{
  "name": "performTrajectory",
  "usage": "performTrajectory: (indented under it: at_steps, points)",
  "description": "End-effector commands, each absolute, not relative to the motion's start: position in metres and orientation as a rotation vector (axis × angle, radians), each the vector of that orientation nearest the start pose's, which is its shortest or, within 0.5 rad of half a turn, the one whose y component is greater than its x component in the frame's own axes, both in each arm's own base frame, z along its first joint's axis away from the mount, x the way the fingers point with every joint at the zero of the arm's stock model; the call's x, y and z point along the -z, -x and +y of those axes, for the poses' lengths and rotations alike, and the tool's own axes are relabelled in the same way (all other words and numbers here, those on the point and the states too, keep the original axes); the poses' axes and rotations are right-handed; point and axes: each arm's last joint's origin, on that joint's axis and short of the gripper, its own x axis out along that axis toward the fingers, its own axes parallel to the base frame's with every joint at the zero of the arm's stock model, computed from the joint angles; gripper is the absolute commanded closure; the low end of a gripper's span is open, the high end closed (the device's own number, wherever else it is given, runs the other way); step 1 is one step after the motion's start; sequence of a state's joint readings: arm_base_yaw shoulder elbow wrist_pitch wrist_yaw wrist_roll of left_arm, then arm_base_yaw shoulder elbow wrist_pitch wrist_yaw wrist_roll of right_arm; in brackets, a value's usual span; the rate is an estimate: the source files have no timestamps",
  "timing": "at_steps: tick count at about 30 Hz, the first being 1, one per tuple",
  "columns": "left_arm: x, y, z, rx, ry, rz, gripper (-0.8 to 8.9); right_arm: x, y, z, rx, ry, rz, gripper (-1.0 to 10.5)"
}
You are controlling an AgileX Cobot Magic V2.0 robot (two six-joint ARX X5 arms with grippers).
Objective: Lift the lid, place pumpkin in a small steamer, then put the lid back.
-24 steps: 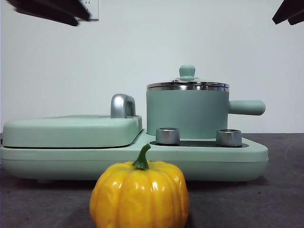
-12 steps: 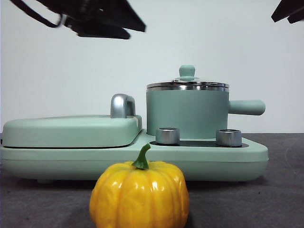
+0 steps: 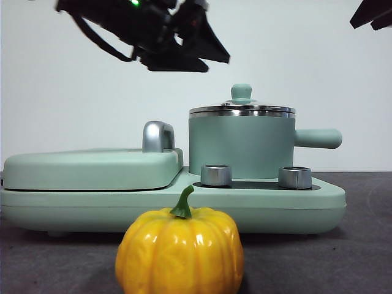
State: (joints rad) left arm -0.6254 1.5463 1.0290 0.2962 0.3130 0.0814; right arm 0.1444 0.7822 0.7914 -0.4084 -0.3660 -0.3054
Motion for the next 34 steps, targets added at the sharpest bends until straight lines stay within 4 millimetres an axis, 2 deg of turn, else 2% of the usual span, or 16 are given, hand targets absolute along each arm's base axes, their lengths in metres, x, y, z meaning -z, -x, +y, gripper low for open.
performTrajectory:
  at_steps: [1, 15, 21, 34]
  points:
    - [-0.28, -0.287, -0.225, 0.959, -0.102, 0.174, 5.4, -0.321, -0.162, 0.035, -0.559, 0.236, 0.303, 6.7]
    - [-0.267, -0.317, -0.262, 0.987, -0.108, 0.194, 5.4, -0.321, -0.163, 0.035, -0.559, 0.237, 0.303, 6.7]
    - [-0.257, -0.318, -0.263, 0.988, -0.122, 0.242, 5.4, -0.321, -0.162, 0.035, -0.559, 0.237, 0.302, 6.7]
    - [-0.254, -0.318, -0.263, 0.986, -0.144, 0.259, 5.43, -0.321, -0.162, 0.035, -0.559, 0.237, 0.302, 6.7]
